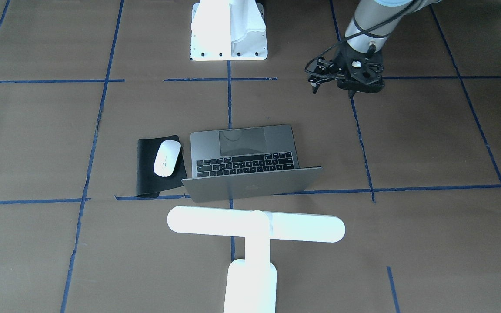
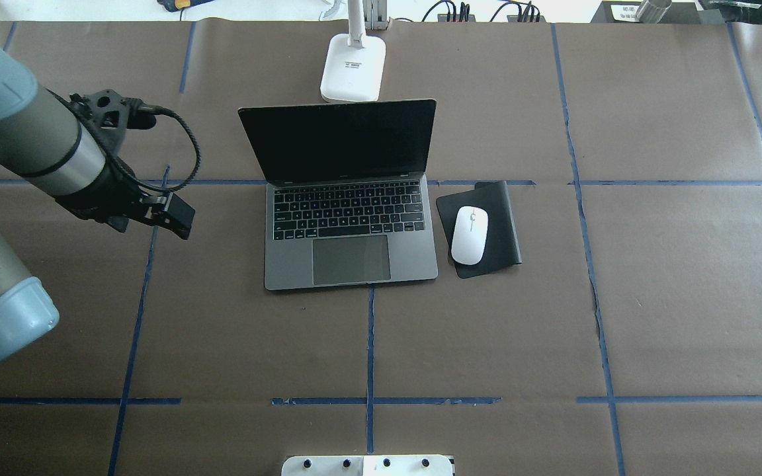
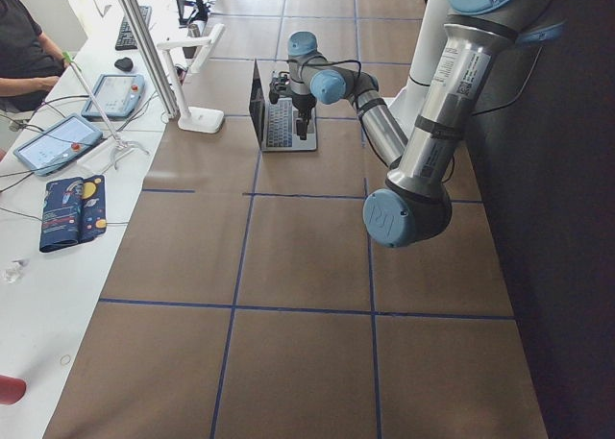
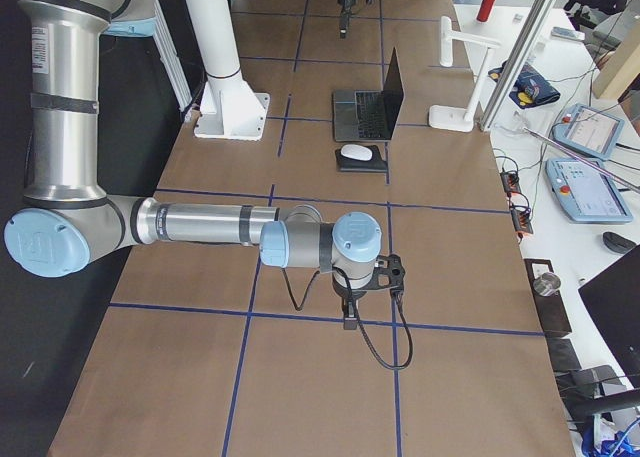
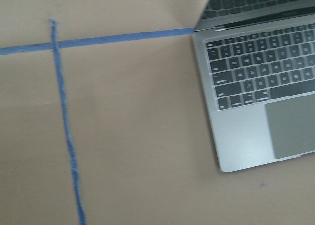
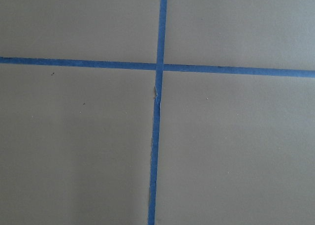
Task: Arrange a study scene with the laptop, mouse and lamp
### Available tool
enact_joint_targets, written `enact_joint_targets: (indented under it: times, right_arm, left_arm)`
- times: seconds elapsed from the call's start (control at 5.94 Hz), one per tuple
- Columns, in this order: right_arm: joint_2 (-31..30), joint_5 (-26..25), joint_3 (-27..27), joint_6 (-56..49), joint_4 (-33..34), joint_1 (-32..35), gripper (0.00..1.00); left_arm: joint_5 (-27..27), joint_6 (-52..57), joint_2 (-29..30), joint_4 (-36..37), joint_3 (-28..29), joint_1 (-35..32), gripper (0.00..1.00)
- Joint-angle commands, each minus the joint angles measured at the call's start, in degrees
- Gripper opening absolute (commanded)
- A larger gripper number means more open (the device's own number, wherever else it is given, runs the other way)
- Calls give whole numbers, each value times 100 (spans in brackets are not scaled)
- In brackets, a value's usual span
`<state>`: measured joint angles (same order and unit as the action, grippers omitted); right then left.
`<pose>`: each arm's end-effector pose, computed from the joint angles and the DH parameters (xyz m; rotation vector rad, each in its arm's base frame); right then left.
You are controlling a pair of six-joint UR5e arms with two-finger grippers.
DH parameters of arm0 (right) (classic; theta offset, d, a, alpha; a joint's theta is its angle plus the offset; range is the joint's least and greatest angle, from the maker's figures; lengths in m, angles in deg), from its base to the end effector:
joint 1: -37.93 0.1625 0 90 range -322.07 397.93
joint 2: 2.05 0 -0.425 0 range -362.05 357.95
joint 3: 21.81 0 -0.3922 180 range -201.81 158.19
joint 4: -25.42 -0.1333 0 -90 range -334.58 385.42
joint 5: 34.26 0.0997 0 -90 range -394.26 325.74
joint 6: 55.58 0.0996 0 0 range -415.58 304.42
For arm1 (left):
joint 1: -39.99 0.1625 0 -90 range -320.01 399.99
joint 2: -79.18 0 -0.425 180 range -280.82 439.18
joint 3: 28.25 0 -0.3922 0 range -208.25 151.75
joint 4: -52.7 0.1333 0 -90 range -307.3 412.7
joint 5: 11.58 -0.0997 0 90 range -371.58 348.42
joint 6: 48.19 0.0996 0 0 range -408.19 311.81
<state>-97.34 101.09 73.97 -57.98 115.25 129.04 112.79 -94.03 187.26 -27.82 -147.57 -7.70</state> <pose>0.0712 -0.4522 0.6512 0.0351 -0.7908 -0.0259 0.2974 -0.4413 0.2814 0.0591 0.8604 0.1407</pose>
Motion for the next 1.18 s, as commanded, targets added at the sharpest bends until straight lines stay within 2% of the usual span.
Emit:
enact_joint_targets:
  times: [0.0,0.34,0.5,0.67,1.01]
  right_arm:
    - [-17,9,-24,47,-1,48,100]
    - [-8,9,2,38,-9,47,100]
    - [-17,9,2,47,-9,39,100]
    - [-17,9,-6,38,-9,39,100]
    - [-17,9,2,29,-9,48,100]
  left_arm:
    - [446,1491,-724,10,23,-939,100]
    - [570,2557,-1348,45,215,-1923,100]
    - [936,3511,-1734,36,538,-2502,100]
    - [1062,4043,-2095,-42,915,-3048,100]
    - [1107,5044,-2143,-52,1907,-3814,100]
